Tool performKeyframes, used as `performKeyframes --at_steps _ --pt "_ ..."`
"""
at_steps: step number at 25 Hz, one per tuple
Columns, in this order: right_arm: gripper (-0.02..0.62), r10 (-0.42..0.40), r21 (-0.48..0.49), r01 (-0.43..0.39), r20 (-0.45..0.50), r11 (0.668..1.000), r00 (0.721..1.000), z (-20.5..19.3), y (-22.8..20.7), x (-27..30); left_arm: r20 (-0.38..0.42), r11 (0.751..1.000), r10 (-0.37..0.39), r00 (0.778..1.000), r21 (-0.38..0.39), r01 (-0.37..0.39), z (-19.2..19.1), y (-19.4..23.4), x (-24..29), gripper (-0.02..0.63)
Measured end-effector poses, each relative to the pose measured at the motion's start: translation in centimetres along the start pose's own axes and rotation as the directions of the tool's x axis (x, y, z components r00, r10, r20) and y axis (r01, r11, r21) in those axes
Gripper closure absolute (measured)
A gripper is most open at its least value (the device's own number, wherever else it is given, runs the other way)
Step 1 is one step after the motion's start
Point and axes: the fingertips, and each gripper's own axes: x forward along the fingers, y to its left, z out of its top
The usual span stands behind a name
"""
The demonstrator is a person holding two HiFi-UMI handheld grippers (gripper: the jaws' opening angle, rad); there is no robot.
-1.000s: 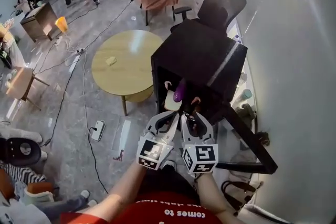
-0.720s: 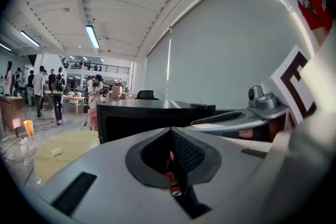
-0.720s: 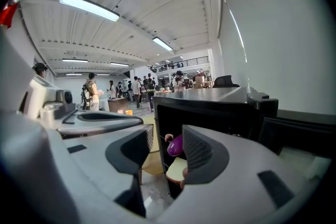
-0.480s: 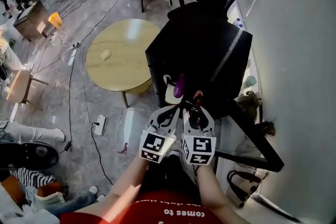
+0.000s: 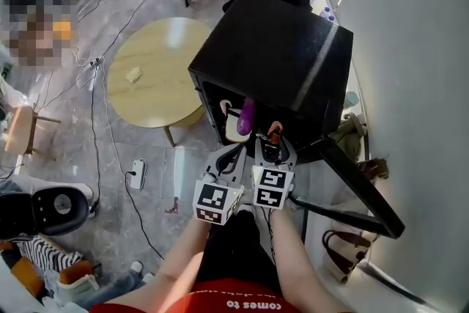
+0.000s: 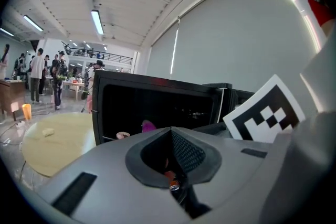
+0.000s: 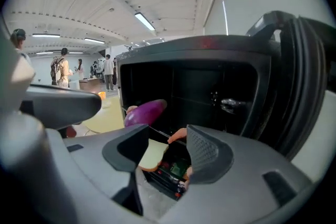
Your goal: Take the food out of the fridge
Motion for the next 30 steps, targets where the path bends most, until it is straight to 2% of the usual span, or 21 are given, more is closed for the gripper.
performKeyframes --at_steps 10,21,22,23,25,30 --pt "0.390 -0.058 0.021 0.060 -0.072 0.998 0.996 -1.7 -1.9 3.4 -0.021 0.999 -0.004 1.000 -0.035 0.003 -1.3 0.7 0.6 0.603" --pt "0.418 -0.131 -0.023 0.129 -0.095 0.991 0.987 -1.8 -2.5 3.6 -0.038 0.999 -0.016 0.999 -0.038 0.014 -2.1 0.7 0.6 0.603" --pt "0.434 -0.150 -0.033 0.148 -0.092 0.988 0.984 -1.7 -2.7 3.4 -0.038 0.999 -0.016 0.999 -0.039 0.015 -2.1 0.7 0.6 0.603" --pt "0.551 -0.171 -0.046 0.168 -0.088 0.985 0.981 -1.7 -2.9 3.2 -0.037 0.999 -0.016 0.999 -0.039 0.015 -2.1 0.7 0.6 0.603" --pt "0.560 -0.182 -0.055 0.178 -0.087 0.983 0.979 -1.8 -2.9 3.1 -0.037 0.999 -0.017 0.999 -0.040 0.016 -2.0 0.7 0.5 0.603" --pt "0.561 -0.145 0.028 0.147 -0.064 0.989 0.987 -2.1 -2.8 3.2 -0.037 0.999 -0.016 0.999 -0.044 0.014 -2.1 0.7 0.4 0.603"
